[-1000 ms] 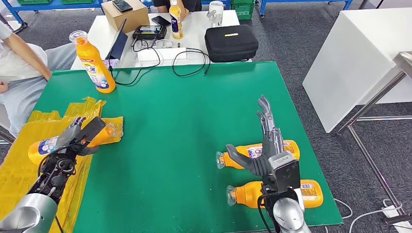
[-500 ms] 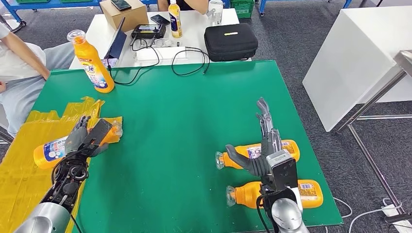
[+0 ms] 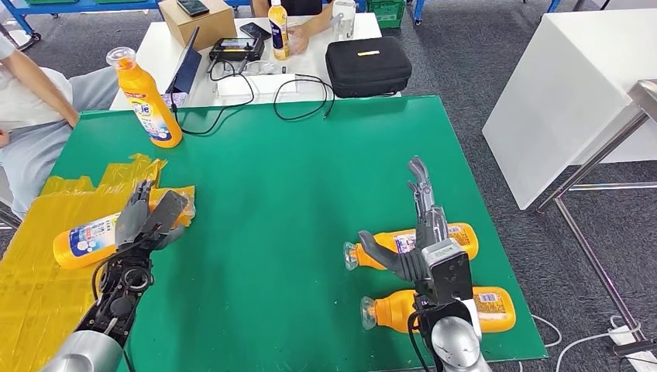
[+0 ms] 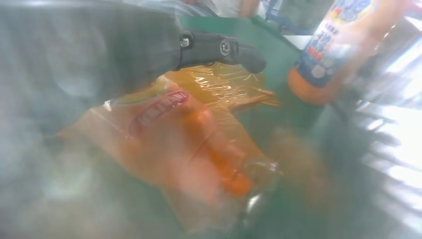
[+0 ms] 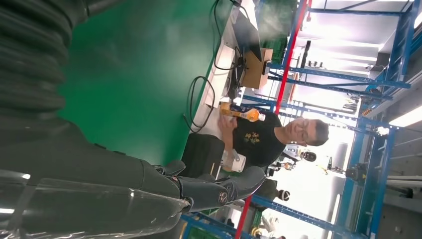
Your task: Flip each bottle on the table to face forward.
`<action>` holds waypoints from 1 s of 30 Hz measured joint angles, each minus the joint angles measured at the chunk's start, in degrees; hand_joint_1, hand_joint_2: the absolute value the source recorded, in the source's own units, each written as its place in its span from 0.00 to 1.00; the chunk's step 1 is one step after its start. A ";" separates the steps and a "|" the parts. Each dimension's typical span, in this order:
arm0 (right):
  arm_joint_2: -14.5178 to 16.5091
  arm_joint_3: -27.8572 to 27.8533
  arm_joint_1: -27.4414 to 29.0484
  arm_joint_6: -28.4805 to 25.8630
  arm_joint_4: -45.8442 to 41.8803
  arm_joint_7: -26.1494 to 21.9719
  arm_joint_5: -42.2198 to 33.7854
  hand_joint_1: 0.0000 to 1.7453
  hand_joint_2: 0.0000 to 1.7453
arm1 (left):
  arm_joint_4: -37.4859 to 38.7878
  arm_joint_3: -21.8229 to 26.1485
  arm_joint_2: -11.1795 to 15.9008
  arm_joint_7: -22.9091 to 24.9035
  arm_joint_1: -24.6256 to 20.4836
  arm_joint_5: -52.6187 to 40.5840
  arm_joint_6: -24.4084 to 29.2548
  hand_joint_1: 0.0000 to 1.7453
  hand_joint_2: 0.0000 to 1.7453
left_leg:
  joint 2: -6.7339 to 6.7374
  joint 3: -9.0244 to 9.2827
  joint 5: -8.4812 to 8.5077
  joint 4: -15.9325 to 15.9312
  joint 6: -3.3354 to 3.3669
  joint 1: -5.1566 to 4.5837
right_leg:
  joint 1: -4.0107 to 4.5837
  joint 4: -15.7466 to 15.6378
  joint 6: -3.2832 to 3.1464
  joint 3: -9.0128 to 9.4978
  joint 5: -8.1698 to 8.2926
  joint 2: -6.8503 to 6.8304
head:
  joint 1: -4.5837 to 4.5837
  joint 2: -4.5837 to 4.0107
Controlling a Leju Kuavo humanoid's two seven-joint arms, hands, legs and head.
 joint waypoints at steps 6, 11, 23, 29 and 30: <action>0.14 0.00 0.00 -0.62 0.18 0.10 0.15 0.00 1.00 | -1.64 -0.21 -1.09 -3.04 0.82 3.74 4.76 0.00 1.00 | 0.00 -0.01 0.00 0.00 0.00 0.00 | 0.00 0.00 0.00 -0.01 0.00 0.00 | -0.01 -0.01; 0.14 0.02 0.00 -0.80 0.47 0.16 0.15 0.00 1.00 | -4.18 -0.17 -2.30 -7.09 1.68 7.56 9.57 0.00 1.00 | -0.01 -0.06 0.00 0.00 0.00 0.00 | 0.00 0.00 0.00 -0.03 0.00 -0.01 | 0.00 0.00; -0.07 0.39 0.03 -3.62 0.61 -1.07 3.62 0.00 1.00 | -15.15 0.17 -5.23 -17.97 5.65 18.71 14.54 0.00 1.00 | 0.00 -0.11 0.00 0.02 0.00 0.00 | 0.00 0.00 0.00 -0.09 0.00 0.01 | 0.00 0.00; -2.56 1.03 0.01 -6.66 0.10 -1.04 15.91 0.00 1.00 | -32.84 -3.06 -7.51 -16.83 11.38 30.17 7.51 0.00 1.00 | 0.00 -0.18 -0.03 0.02 0.03 -0.02 | -0.03 -0.02 0.01 -0.14 0.00 0.00 | -0.01 0.00; -3.69 1.10 0.02 -6.70 -0.05 -0.41 19.85 0.00 1.00 | -35.17 -3.75 -7.59 -15.81 12.26 33.33 4.18 0.00 1.00 | -0.01 -0.18 -0.04 0.02 0.04 -0.02 | -0.03 -0.03 0.01 -0.14 0.00 -0.01 | -0.01 0.00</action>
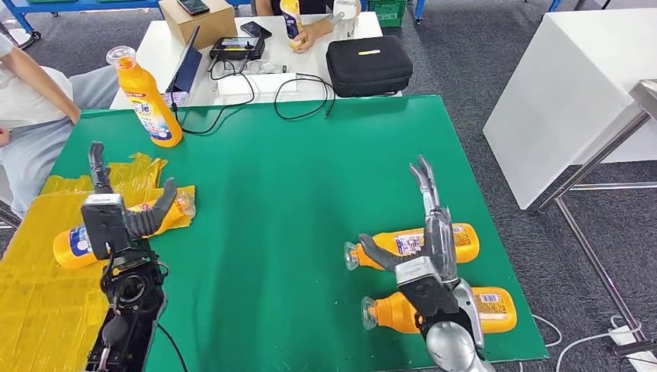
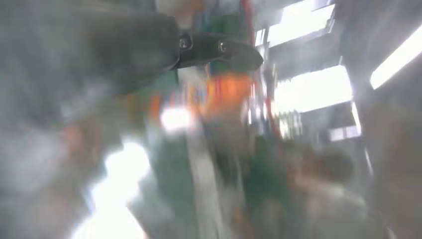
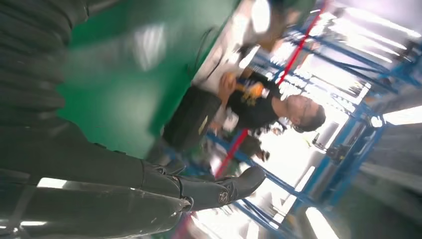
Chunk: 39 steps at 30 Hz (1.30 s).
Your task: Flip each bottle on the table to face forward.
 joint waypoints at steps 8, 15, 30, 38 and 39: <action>-12.07 -2.35 0.98 6.27 0.03 5.70 14.54 0.00 1.00 | -9.01 -1.43 0.38 5.82 4.73 16.15 -18.88 0.00 1.00 | 0.00 0.00 -0.02 0.02 0.04 -0.06 | -0.06 -0.01 0.03 0.01 0.02 0.00 | -0.02 0.00; -19.71 -6.60 1.02 11.01 1.16 6.53 15.32 0.00 1.00 | -10.34 -1.38 0.80 7.86 6.56 17.62 -23.15 0.00 1.00 | -0.01 -0.03 -0.02 0.02 0.05 -0.06 | -0.06 0.00 0.03 0.01 0.02 -0.01 | -0.02 0.00; -24.65 -8.64 -0.21 14.56 3.89 7.01 14.65 0.00 1.00 | -10.26 -1.46 1.17 9.47 6.71 14.83 -24.13 0.00 1.00 | 0.00 -0.02 -0.02 0.02 0.05 -0.05 | -0.05 0.00 0.03 0.00 0.02 0.00 | -0.02 0.00; -25.27 -8.05 -4.00 17.69 9.59 5.69 13.60 0.00 1.00 | -8.53 -2.26 1.22 10.03 5.71 13.82 -24.27 0.00 1.00 | 0.00 -0.01 -0.01 0.02 0.06 -0.05 | -0.05 0.00 0.04 0.01 0.03 0.00 | -0.02 -0.01; -25.25 -7.78 -4.57 18.04 10.49 5.58 13.61 0.00 1.00 | -8.30 -2.45 1.22 10.03 5.50 13.67 -24.26 0.00 1.00 | 0.00 -0.01 -0.01 0.02 0.06 -0.05 | -0.05 0.01 0.04 0.01 0.03 0.00 | -0.02 -0.01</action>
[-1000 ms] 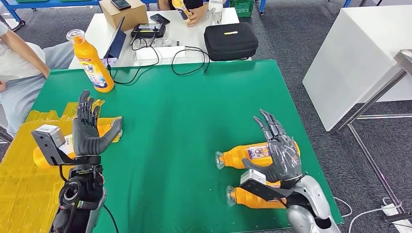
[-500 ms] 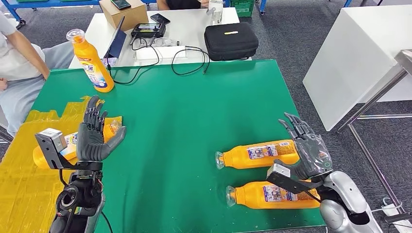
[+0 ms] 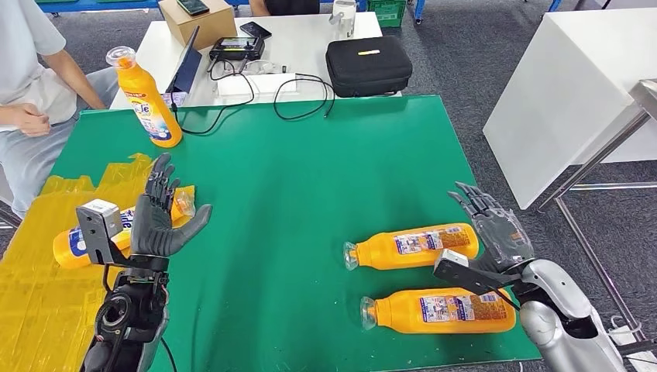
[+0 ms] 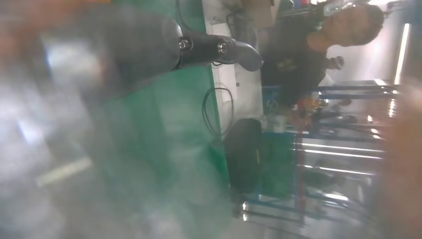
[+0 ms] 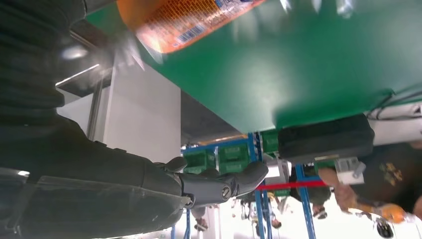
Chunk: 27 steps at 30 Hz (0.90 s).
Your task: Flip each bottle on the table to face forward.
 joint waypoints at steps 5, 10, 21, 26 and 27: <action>0.39 2.08 -2.74 0.89 4.42 -0.22 0.30 0.00 1.00 | 0.91 -0.90 -0.01 0.00 -0.97 -0.44 0.12 0.00 1.00 | 0.00 0.00 0.00 0.00 0.00 0.01 | 0.01 0.00 0.00 -0.01 0.00 0.00 | 0.01 0.01; 0.81 4.08 -4.59 1.48 8.48 -0.21 0.33 0.00 1.00 | 1.61 -1.26 -0.02 0.00 -1.40 -0.45 0.13 0.00 1.00 | 0.00 -0.01 0.00 0.00 0.00 0.01 | 0.01 0.00 0.00 -0.01 0.00 0.00 | 0.00 0.01; 1.85 7.27 -7.47 2.40 15.45 -0.20 0.35 0.00 1.00 | 2.82 -2.13 -0.04 0.00 -2.49 -0.35 0.10 0.00 1.00 | 0.00 0.00 0.01 0.00 0.00 0.00 | 0.00 0.00 0.00 0.00 0.00 0.00 | 0.00 0.01; 2.27 9.12 -9.75 3.16 20.20 0.01 0.35 0.00 1.00 | 3.63 -2.60 -0.07 0.00 -3.21 0.18 0.09 0.00 1.00 | 0.00 -0.01 0.03 0.00 0.03 0.00 | 0.00 0.01 0.00 0.00 0.00 0.00 | 0.01 0.01; 2.27 9.47 -10.26 3.33 21.16 0.25 0.38 0.00 1.00 | 3.77 -2.63 -0.08 0.00 -3.33 0.29 0.10 0.00 1.00 | 0.00 -0.01 0.03 0.00 0.03 0.00 | 0.00 0.01 0.00 -0.01 0.00 0.00 | 0.01 0.01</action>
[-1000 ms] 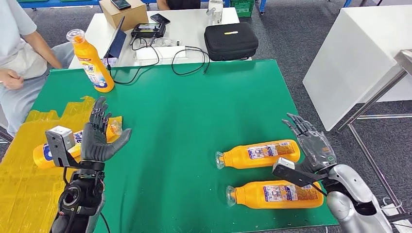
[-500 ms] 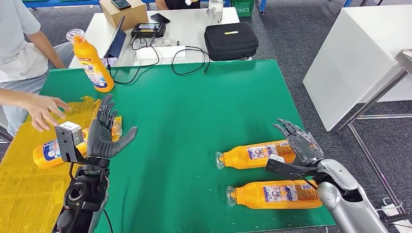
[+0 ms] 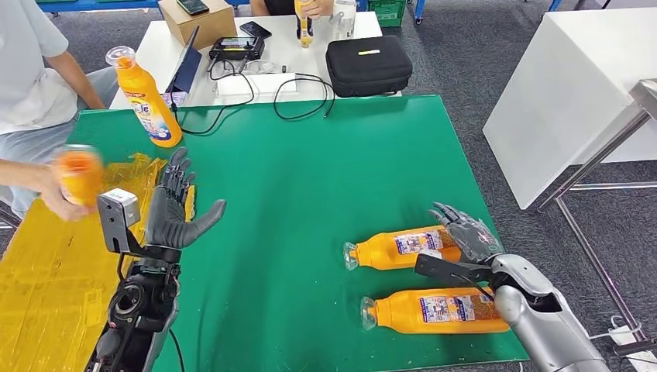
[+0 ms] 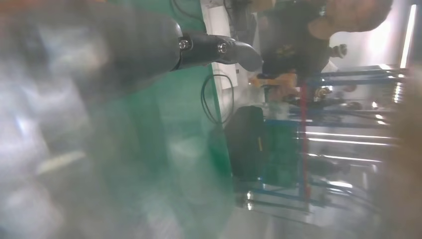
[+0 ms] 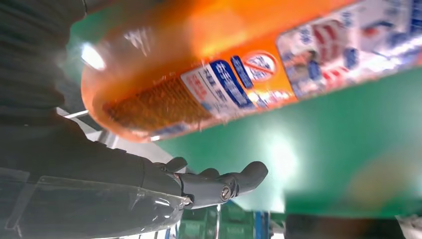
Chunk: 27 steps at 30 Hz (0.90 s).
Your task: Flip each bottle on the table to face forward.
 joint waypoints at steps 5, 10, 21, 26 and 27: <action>0.14 1.29 -1.99 -0.41 4.00 1.59 0.85 0.00 1.00 | 0.61 -0.06 -0.05 0.00 -0.38 0.23 0.04 0.00 1.00 | -0.01 -0.01 0.00 0.00 0.00 0.00 | 0.00 0.00 0.00 0.00 0.00 0.00 | -0.01 0.00; 0.91 2.57 -3.82 -3.23 7.62 4.04 3.83 0.69 1.00 | 0.93 -0.45 -0.15 0.00 -0.48 0.29 0.03 0.00 1.00 | 0.00 -0.01 0.00 0.00 0.00 0.00 | 0.00 0.00 0.00 0.00 0.00 0.00 | -0.01 -0.01; 2.25 4.37 -6.69 -7.19 12.32 6.38 7.76 1.00 1.00 | 0.95 -0.84 -0.36 0.03 -0.58 0.44 0.05 0.00 1.00 | 0.00 0.02 0.00 0.01 0.00 0.00 | 0.00 0.00 0.01 0.01 0.00 0.00 | -0.01 0.00; 3.36 4.54 -7.00 -10.85 13.77 7.72 10.76 1.00 1.00 | 0.96 -0.90 -0.41 0.42 -0.59 0.44 0.15 0.00 1.00 | 0.00 0.02 0.00 0.01 0.00 0.00 | 0.00 0.00 0.01 0.01 0.01 0.00 | -0.01 0.00; 3.63 4.48 -7.00 -11.28 13.97 7.74 11.06 1.00 1.00 | 0.96 -0.92 -0.43 0.49 -0.59 0.44 0.19 0.00 1.00 | 0.00 0.02 0.00 0.01 0.00 0.00 | 0.00 0.00 0.01 0.01 0.01 0.00 | -0.01 0.00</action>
